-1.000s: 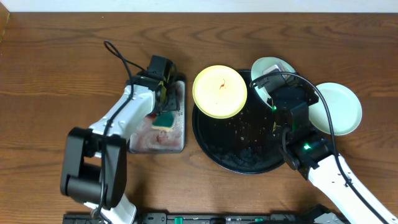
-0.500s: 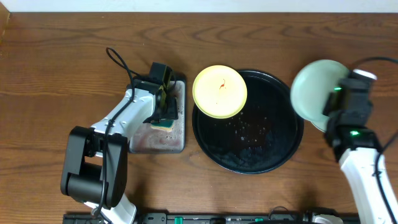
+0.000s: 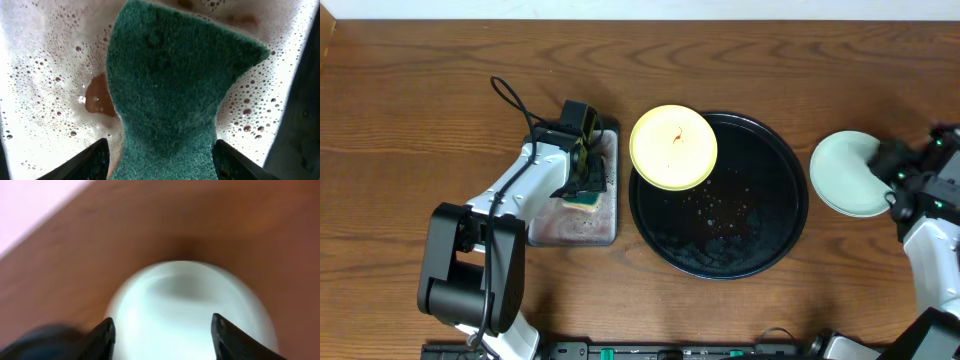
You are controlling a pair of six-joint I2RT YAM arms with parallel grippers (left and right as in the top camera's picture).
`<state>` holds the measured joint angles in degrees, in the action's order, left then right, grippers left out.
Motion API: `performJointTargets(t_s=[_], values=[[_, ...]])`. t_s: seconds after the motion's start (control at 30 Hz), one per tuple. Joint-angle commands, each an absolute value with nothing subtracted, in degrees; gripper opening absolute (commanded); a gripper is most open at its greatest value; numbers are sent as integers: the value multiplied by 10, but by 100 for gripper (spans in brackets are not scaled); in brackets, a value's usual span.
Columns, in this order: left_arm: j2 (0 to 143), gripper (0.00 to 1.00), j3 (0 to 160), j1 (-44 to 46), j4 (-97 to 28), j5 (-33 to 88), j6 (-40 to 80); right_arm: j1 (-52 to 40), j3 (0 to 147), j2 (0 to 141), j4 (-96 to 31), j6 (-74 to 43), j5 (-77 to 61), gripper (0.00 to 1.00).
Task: Clean dirty plates on tray and stack at the side
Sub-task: 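Lift the pale green plate right and stack it on the side plate, then reach the right gripper to the yellow plate and grip its rim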
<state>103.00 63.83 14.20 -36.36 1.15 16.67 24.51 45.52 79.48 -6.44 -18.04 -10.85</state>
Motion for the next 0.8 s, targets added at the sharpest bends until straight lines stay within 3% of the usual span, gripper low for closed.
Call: performJointTargets(t_s=[0.0, 0.1, 0.17, 0.4, 0.47, 0.57, 0.63, 0.77], values=[[1037, 67, 634, 142, -365, 11, 168, 171, 463, 793, -53, -92, -270, 56], [1037, 67, 634, 142, -365, 11, 168, 103, 467, 795, -60, -50, -261, 55], [1037, 67, 634, 142, -365, 11, 168, 52, 498, 805, -105, -40, -218, 67], [1037, 67, 634, 142, -366, 11, 168, -38, 777, 988, -398, 59, -210, 77], [1037, 67, 634, 142, -366, 11, 168, -58, 805, 1033, -408, 58, -224, 98], [1037, 67, 634, 142, -366, 10, 168, -83, 805, 1083, -366, 27, -252, 99], [1037, 67, 634, 142, -366, 10, 168, -92, 805, 1107, -341, -9, -251, 98], [1037, 67, 634, 142, -366, 11, 168, -115, 805, 1155, -303, -32, -246, 55]])
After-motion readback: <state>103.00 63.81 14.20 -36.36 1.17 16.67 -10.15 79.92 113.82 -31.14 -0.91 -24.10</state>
